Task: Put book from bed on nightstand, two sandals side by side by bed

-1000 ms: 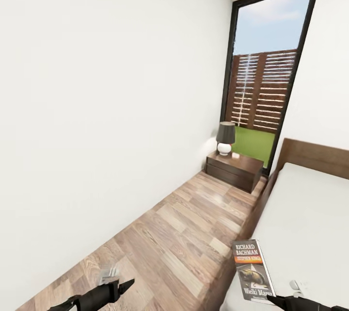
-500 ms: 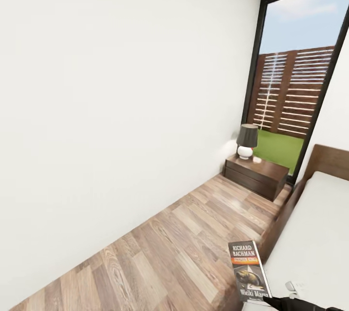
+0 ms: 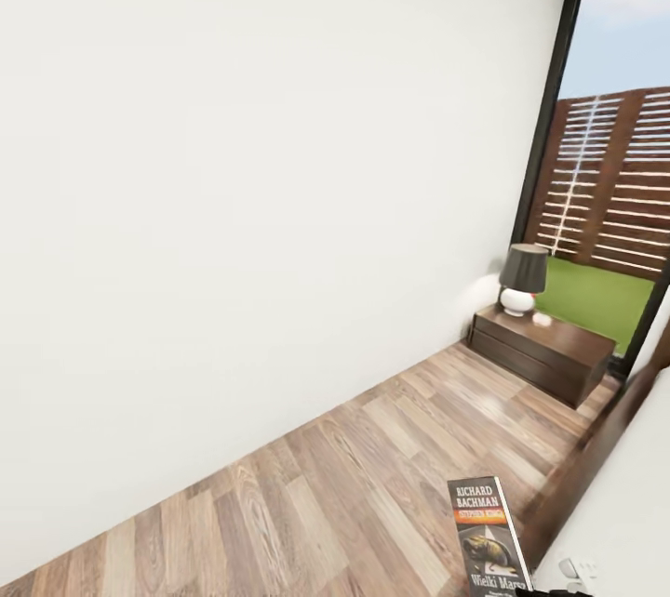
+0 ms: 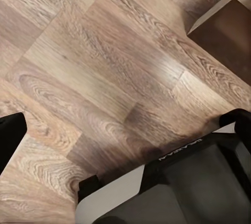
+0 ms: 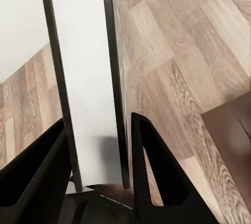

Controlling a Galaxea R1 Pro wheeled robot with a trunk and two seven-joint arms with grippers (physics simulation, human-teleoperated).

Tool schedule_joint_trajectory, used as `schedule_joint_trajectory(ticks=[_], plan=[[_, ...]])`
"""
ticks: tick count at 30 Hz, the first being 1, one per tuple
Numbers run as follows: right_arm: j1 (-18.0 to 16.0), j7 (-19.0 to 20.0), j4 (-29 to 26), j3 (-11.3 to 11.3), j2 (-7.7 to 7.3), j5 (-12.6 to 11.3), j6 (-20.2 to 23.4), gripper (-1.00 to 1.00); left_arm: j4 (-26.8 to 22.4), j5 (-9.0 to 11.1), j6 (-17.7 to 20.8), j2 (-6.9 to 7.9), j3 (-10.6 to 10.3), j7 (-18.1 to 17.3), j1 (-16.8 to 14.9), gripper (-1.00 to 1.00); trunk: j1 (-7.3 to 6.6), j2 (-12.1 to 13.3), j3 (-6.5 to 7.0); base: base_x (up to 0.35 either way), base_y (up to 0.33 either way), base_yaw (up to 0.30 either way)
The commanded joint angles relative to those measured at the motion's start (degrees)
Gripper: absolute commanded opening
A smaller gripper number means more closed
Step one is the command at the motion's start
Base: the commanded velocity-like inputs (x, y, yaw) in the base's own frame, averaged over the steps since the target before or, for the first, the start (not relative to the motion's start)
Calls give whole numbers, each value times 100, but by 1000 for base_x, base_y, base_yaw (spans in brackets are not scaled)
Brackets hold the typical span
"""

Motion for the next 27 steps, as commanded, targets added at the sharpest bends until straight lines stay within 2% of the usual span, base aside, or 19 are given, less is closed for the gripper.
schedule_joint_trajectory(ticks=[1,27], plan=[[-4,11,-4,27,-4,-63,32,-100,-4,-56,-15,-4,50,-18,-4,100,2,-8,-10,0,0,286],[-4,19,-2,27,-5,-63,32,-100,0,-53,-15,-12,52,-18,-4,100,2,-8,-10,0,0,288]])
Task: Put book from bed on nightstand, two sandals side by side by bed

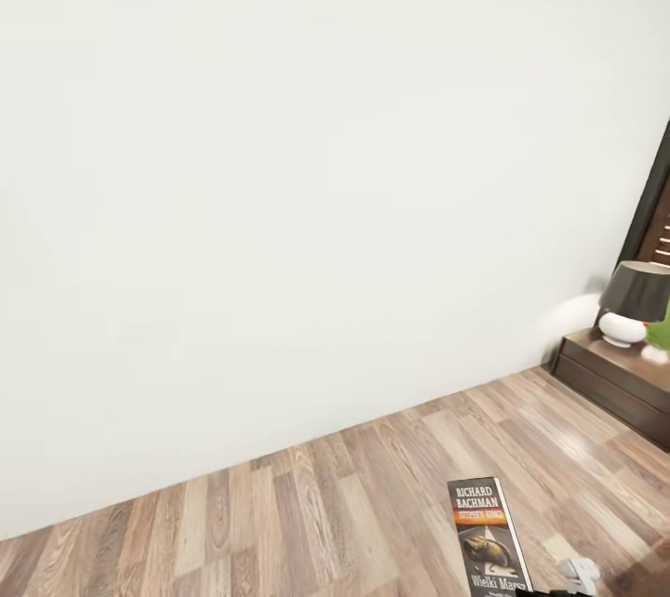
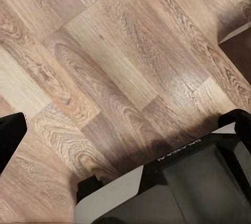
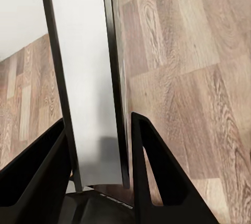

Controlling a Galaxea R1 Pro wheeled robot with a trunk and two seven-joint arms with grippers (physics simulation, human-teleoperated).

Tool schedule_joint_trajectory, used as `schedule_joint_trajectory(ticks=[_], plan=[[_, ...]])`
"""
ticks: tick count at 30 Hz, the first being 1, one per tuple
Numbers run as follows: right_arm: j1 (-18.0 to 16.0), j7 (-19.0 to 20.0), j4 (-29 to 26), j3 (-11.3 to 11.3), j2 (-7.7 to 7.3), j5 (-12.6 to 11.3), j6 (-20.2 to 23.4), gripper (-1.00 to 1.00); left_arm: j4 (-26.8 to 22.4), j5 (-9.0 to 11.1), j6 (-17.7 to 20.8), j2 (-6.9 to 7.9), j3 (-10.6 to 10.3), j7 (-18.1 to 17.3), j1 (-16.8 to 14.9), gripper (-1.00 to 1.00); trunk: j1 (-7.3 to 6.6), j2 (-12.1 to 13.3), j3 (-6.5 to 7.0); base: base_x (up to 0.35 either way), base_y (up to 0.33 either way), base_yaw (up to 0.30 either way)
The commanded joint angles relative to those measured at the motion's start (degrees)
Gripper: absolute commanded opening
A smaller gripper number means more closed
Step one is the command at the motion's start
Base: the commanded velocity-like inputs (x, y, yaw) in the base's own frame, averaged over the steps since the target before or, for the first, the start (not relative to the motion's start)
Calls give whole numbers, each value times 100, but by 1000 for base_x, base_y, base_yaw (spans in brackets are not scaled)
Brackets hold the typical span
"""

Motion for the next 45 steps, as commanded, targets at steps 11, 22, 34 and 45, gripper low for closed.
schedule_joint_trajectory(ticks=[11,22,34,45], plan=[[-4,11,-8,17,-8,-70,32,-100,-2,-58,-13,0,48,-17,-4,100,2,-9,-10,0,0,289],[-4,11,-7,17,-4,-70,32,-100,-1,-58,-13,0,48,-17,-4,100,2,-9,-10,0,0,289],[-4,7,-8,17,-4,-71,32,-100,-1,-58,-13,0,48,-17,-4,100,2,-9,-10,0,0,289],[-4,10,-7,17,-5,-74,32,-100,-1,-58,-13,0,48,-17,-4,100,2,-9,-10,0,0,151]])
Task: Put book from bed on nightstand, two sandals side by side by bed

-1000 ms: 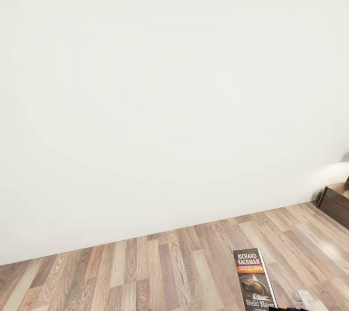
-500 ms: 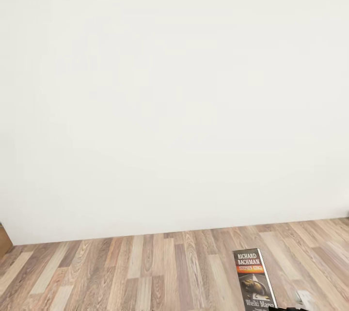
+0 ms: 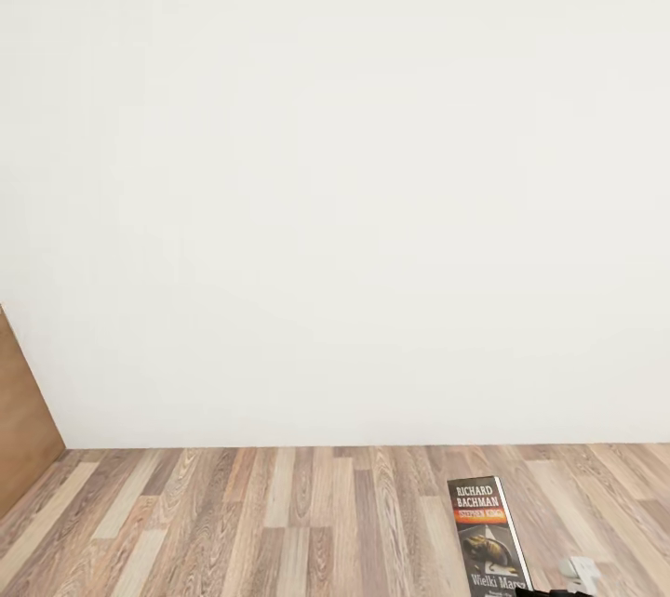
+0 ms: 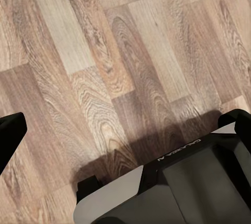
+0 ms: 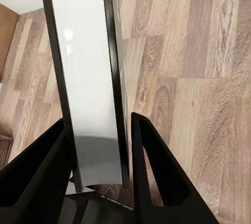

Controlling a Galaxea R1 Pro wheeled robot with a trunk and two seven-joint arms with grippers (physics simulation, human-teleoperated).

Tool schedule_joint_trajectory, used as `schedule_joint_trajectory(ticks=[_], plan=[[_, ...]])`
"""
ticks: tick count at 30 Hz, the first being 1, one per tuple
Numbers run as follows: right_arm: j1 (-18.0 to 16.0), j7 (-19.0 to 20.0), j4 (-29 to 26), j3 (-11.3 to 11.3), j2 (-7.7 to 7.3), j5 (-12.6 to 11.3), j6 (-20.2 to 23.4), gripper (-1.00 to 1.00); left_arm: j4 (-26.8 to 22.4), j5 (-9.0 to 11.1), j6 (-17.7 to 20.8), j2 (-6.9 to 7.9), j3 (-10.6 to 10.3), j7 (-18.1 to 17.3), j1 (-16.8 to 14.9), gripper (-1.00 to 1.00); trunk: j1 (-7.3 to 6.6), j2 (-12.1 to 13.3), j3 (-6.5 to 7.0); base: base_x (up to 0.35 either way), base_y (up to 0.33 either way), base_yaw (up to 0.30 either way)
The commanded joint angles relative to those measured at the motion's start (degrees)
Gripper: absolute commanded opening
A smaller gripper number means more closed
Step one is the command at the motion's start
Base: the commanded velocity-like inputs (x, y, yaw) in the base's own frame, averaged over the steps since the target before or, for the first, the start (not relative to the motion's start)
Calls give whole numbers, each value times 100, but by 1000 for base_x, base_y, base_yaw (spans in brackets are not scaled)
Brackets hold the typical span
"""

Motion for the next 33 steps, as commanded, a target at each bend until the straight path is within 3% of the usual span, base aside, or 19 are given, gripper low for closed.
schedule_joint_trajectory(ticks=[1,11,25,33], plan=[[-5,11,-3,34,-3,-60,32,-100,-3,-58,-15,0,48,-18,-3,100,2,-8,-10,0,0,107],[-5,11,-3,34,-3,-62,32,-100,-3,-58,-15,0,48,-18,-3,100,2,-8,-10,0,0,156],[-5,20,-3,31,-5,-74,32,-100,-8,-56,-15,0,53,-18,-3,100,2,-8,-10,2,0,8],[-5,20,-3,34,-3,-71,32,-100,-12,-56,-15,1,57,-18,-3,100,2,-8,-10,266,0,0]])
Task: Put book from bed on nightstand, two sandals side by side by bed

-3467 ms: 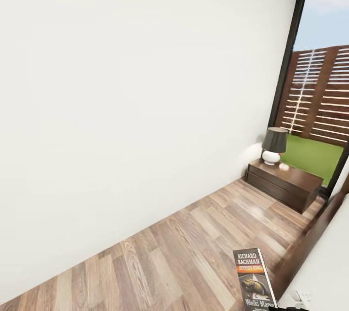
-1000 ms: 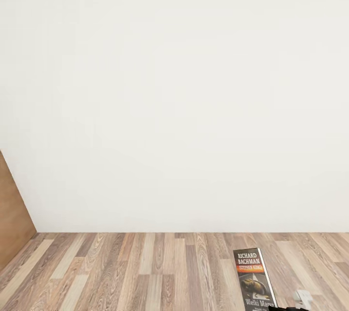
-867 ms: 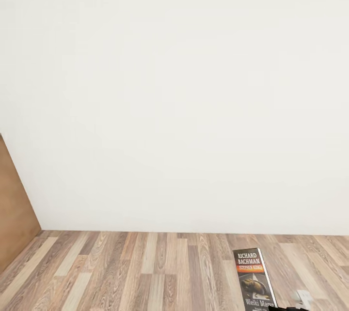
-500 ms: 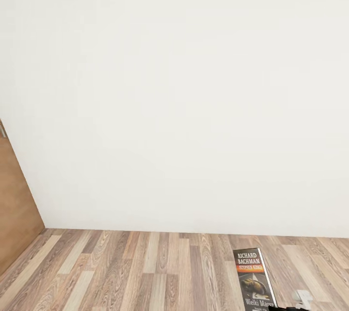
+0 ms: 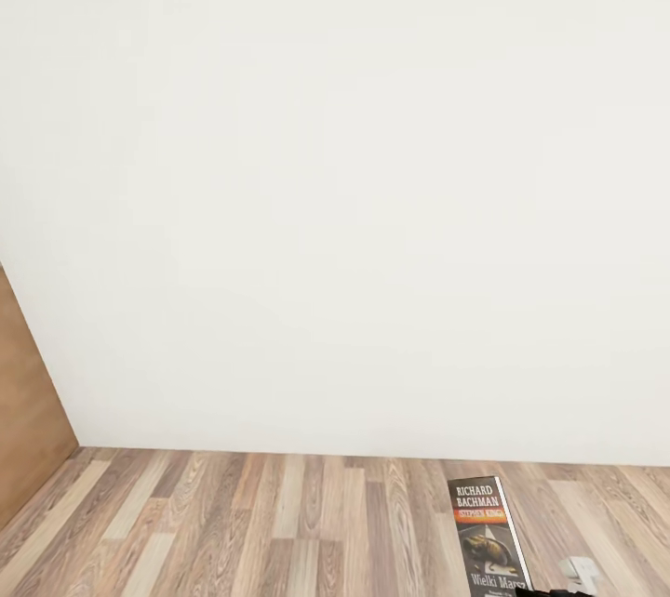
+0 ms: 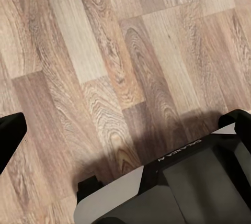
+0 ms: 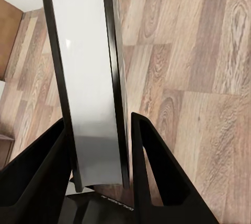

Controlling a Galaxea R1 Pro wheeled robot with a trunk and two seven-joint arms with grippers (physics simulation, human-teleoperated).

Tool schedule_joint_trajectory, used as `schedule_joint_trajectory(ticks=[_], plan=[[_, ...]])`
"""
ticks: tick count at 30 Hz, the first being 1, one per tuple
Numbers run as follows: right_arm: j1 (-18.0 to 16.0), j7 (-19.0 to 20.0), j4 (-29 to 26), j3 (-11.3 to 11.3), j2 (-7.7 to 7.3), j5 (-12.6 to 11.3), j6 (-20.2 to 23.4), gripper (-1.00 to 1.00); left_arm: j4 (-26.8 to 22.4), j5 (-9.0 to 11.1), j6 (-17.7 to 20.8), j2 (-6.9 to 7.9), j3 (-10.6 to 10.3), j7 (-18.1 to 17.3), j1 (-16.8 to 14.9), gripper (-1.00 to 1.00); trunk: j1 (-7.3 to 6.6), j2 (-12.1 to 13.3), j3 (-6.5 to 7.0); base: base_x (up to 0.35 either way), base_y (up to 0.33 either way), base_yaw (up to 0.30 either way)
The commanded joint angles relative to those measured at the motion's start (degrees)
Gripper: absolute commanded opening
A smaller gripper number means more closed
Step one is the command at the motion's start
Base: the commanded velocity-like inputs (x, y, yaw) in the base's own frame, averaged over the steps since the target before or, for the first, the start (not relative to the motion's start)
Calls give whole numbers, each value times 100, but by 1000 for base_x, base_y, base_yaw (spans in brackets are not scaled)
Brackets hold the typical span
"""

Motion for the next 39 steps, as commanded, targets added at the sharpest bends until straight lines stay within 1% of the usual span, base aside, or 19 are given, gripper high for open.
schedule_joint_trajectory(ticks=[1,14,20,29,39], plan=[[-5,10,-3,29,-5,-61,32,-100,-3,-57,-16,0,49,-19,-3,100,5,-7,-10,328,0,0],[-5,-7,-3,30,-5,-52,32,-100,-3,-58,-16,0,49,-19,-3,100,5,-7,-10,333,0,0],[-5,-7,0,30,-3,-52,32,-100,-3,-58,-16,0,49,-19,-3,100,5,-7,-10,331,0,-163],[-5,-7,3,30,-2,-52,32,-100,-3,-58,-23,0,49,-19,-3,100,5,-7,-10,138,0,-14],[-5,-7,-1,30,-3,-52,32,-100,-3,-58,-24,0,49,-19,-3,100,5,-7,-10,278,0,0]])
